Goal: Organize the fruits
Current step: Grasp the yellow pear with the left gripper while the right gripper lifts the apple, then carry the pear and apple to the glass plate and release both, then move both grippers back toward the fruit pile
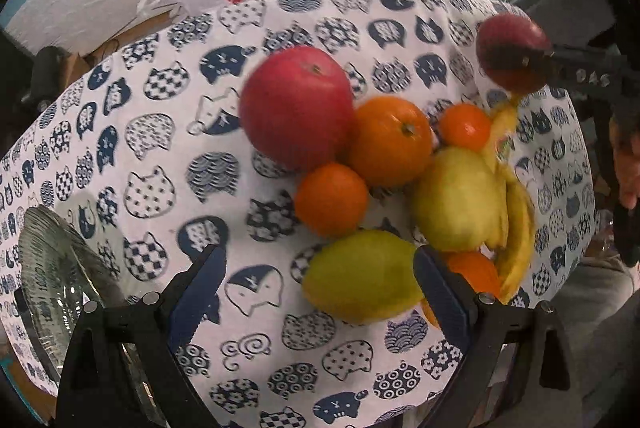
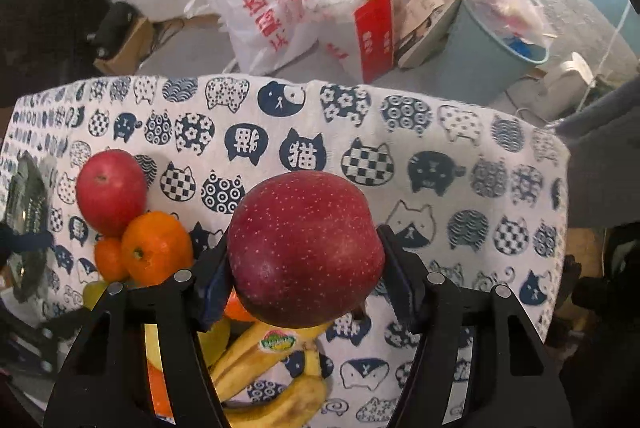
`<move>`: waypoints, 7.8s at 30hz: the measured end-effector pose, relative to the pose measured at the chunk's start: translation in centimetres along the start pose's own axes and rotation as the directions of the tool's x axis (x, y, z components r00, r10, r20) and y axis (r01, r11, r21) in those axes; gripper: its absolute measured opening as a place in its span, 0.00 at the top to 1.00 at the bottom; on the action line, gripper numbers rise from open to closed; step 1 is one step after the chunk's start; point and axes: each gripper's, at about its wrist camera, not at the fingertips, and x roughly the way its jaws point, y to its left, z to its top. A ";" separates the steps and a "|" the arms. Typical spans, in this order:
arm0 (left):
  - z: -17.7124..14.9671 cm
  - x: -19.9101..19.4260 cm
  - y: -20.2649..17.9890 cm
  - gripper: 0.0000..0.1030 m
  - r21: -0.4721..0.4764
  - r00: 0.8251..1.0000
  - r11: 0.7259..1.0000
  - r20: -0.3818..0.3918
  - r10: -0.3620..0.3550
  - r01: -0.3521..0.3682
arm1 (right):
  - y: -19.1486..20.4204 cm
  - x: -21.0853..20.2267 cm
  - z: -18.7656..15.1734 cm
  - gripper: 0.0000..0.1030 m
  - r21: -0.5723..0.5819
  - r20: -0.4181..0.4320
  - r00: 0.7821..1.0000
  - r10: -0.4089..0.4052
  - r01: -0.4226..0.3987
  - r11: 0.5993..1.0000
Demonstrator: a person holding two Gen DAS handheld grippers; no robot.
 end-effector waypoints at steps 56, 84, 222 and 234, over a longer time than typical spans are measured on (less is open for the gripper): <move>-2.1 2.2 -0.4 0.20 -0.035 0.998 0.998 0.055 -0.043 0.045 | 6.1 -5.0 -8.6 0.36 -0.042 0.051 0.996 0.078 -0.076 0.996; -6.5 -9.6 5.5 0.20 -0.079 0.957 0.993 0.269 0.106 -0.088 | 16.0 -9.3 -5.9 0.36 -0.220 0.166 0.973 0.163 -0.125 0.967; -10.2 -7.9 7.3 0.19 -0.082 0.974 0.986 0.164 0.158 -0.146 | 17.8 -7.0 -6.0 0.24 -0.244 0.039 0.990 0.136 -0.122 0.962; -7.2 -5.3 3.5 0.19 -0.020 0.984 0.992 0.122 0.126 -0.125 | 11.1 -4.7 -7.4 0.24 -0.159 -0.003 0.996 0.087 -0.086 0.984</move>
